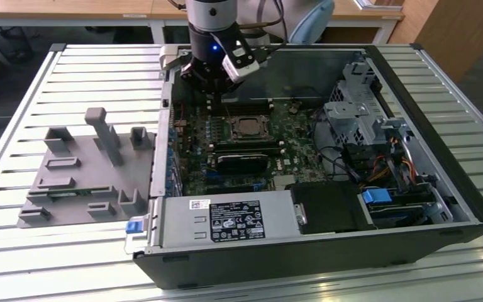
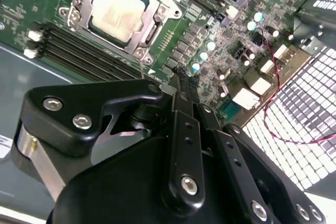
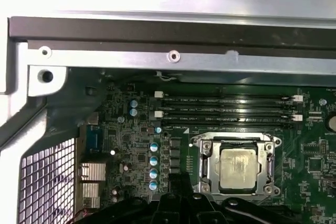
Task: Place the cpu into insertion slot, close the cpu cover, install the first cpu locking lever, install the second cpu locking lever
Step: 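Install the first cpu locking lever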
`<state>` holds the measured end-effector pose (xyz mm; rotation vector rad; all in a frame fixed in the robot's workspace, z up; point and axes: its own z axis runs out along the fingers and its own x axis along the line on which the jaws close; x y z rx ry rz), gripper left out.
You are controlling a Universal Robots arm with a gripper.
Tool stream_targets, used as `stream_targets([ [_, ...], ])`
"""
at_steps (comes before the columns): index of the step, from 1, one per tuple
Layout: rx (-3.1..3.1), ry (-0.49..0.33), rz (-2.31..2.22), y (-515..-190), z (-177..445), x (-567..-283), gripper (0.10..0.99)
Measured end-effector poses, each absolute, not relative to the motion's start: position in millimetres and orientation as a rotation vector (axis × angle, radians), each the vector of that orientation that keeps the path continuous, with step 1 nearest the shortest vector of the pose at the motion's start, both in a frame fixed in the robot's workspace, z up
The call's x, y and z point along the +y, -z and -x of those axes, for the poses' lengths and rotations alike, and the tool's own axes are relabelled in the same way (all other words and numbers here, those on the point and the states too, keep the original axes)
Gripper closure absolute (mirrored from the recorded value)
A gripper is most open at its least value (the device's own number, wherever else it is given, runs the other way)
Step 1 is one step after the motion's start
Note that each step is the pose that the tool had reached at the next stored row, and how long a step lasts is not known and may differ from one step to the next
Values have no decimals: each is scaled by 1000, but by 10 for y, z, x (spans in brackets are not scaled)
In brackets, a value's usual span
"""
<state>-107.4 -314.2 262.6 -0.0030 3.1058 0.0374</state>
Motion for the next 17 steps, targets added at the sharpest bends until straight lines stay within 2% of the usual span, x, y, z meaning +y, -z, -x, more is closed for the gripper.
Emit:
stream_targets([
  [17,3105,-37,-26,-2540,1093,-2962,980],
])
